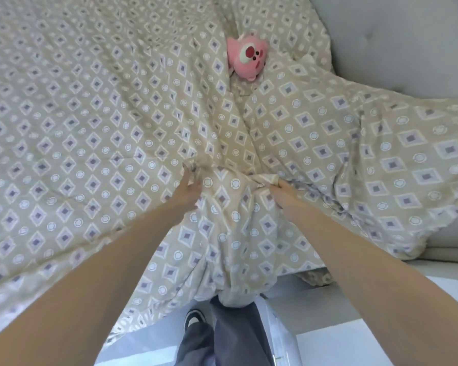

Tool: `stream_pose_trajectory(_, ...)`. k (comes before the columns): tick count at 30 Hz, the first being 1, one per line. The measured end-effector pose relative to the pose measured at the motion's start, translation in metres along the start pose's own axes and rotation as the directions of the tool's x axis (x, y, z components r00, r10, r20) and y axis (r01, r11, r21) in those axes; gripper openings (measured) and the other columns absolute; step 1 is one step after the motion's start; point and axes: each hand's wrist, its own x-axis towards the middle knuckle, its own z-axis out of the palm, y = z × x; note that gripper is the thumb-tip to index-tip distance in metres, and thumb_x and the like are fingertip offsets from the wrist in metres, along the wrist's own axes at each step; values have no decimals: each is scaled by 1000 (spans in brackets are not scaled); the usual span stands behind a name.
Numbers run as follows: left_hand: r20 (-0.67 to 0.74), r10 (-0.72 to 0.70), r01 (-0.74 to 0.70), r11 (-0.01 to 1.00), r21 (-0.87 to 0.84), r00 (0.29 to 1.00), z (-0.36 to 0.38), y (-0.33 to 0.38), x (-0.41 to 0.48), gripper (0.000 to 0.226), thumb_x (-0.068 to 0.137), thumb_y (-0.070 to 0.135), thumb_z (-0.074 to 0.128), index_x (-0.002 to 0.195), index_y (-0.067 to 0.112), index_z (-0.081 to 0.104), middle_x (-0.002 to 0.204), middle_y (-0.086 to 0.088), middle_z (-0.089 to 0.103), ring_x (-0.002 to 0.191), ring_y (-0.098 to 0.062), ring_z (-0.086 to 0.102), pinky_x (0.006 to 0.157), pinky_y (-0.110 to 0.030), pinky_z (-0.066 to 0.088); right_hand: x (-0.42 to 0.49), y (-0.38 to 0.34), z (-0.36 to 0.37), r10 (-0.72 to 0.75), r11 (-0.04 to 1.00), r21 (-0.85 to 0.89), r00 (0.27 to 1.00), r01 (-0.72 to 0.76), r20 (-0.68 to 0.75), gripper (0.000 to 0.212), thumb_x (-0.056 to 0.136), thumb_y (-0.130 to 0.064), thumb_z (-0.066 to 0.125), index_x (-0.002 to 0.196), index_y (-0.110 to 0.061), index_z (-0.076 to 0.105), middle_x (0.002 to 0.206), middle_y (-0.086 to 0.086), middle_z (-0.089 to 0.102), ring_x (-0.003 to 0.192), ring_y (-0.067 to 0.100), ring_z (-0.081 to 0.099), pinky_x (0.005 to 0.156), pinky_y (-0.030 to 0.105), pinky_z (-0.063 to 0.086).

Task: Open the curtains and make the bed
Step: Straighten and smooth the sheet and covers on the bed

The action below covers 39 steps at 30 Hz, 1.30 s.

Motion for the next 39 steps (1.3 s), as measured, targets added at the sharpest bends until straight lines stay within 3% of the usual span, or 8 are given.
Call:
stream_pose_trajectory(4, 75, -6, -4, 992, 127, 997, 7, -35, 20, 83, 96, 7, 50, 151, 33, -7, 158, 2, 17, 144, -24, 23, 107, -40, 34, 29, 9, 14, 37, 997, 68, 994, -44, 101, 51, 94, 1, 41, 139, -22, 41, 118, 5, 55, 84, 16, 51, 71, 28, 43)
stream_pose_trajectory(8, -66, 69, -23, 848, 529, 995, 18, -73, 22, 81, 90, -1, 51, 153, 22, 6, 159, -5, 8, 143, -27, 22, 109, -41, 32, 28, 38, 12, 175, 979, -132, 976, -158, 130, 59, 93, 1, 45, 147, -14, 25, 126, 3, 43, 119, 27, 46, 91, 35, 38)
stream_pose_trajectory(13, -157, 43, 62, 793, 607, 987, 14, -117, 27, 76, 92, 3, 47, 152, 24, 5, 160, -4, -8, 115, -36, 55, 73, -33, 40, 45, 102, 19, 367, 877, -393, 913, -275, 180, 68, 94, -14, 51, 151, -7, 14, 142, 10, 41, 120, 28, 47, 91, 34, 43)
stream_pose_trajectory(18, -264, 139, 69, 758, 649, 954, 2, -147, 41, 76, 96, 6, 47, 152, 28, 1, 158, -4, -21, 103, -40, 60, 62, -34, 39, 63, 139, 39, 297, 873, -435, 948, -220, 115, 70, 78, -37, 71, 135, -9, 42, 126, 8, 57, 117, 32, 53, 100, 44, 45)
stream_pose_trajectory(24, -312, 64, 145, 786, 601, 948, -6, -154, 65, 68, 96, 6, 47, 151, 11, 8, 144, -22, 26, 116, -44, 49, 88, -48, 42, 73, 153, 54, 216, 818, -549, 976, -170, 19, 23, 91, -22, 52, 109, -9, 58, 118, 16, 61, 98, 29, 56, 83, 36, 47)
stream_pose_trajectory(27, -340, 115, 151, 733, 663, 933, -8, -156, 71, 35, 97, 8, 43, 132, 1, 42, 128, -22, 43, 109, -41, 51, 87, -44, 41, 65, 153, 53, 198, 888, -427, 980, -173, 14, 39, 95, -4, 42, 134, -2, 36, 127, 19, 52, 95, 27, 51, 71, 34, 45)
stream_pose_trajectory(32, -436, 238, 138, 727, 672, 868, -16, -135, 77, 28, 99, 7, 37, 116, -2, 57, 118, -21, 52, 99, -39, 57, 78, -39, 44, 36, 160, 33, 216, 891, -377, 967, -252, -135, 66, 98, -4, 40, 151, -4, 1, 147, 20, 36, 130, 36, 42, 92, 36, 38)
stream_pose_trajectory(39, -415, 439, 22, 665, 746, 797, -28, -95, 92, 25, 99, 5, 38, 110, -3, 59, 114, -18, 53, 88, -37, 57, 70, -34, 38, 31, 164, 13, 212, 850, -445, 957, -282, -200, 58, 95, -3, 42, 146, -2, 15, 121, 23, 54, 93, 33, 54, 73, 38, 40)
